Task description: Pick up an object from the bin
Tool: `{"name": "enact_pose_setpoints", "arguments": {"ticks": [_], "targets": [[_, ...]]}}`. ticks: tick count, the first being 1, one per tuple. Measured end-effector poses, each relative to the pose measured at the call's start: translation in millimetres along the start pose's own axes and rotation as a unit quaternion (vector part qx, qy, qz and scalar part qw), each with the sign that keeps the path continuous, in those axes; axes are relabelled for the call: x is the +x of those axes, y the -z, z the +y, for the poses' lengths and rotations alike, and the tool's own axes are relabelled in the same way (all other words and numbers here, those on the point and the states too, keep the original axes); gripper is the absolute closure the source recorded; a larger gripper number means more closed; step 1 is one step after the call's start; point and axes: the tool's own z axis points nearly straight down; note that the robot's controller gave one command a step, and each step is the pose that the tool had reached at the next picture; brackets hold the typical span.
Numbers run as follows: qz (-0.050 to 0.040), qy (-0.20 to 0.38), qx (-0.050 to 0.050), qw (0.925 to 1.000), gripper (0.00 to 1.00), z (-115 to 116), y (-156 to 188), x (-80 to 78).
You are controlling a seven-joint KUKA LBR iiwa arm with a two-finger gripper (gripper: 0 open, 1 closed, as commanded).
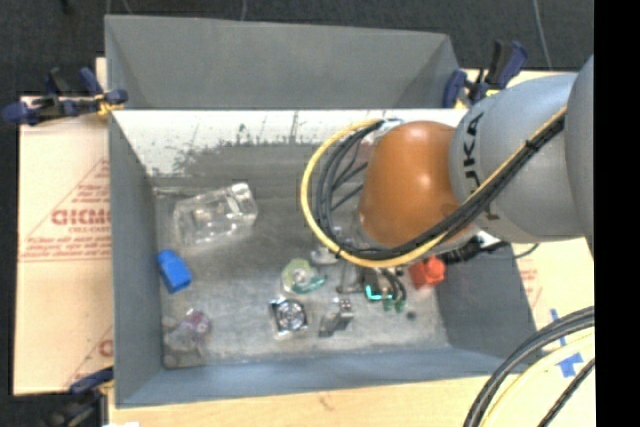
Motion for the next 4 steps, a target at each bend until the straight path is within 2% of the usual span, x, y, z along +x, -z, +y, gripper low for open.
{"name": "enact_pose_setpoints", "arguments": {"ticks": [1, 2, 3, 4], "targets": [[-0.0071, -0.045, 0.001, 0.999, 0.0, 12.3, -39.9, -26.6], [-0.0034, -0.046, 0.001, 0.999, 1.0, 12.6, -44.5, -24.7], [-0.0052, -0.047, 0.0, 0.9989, 1.0, 10.7, -9.3, -22.9], [-0.0037, -0.047, 0.0, 0.9989, 0.0, 10.8, -11.3, -22.4]]}}
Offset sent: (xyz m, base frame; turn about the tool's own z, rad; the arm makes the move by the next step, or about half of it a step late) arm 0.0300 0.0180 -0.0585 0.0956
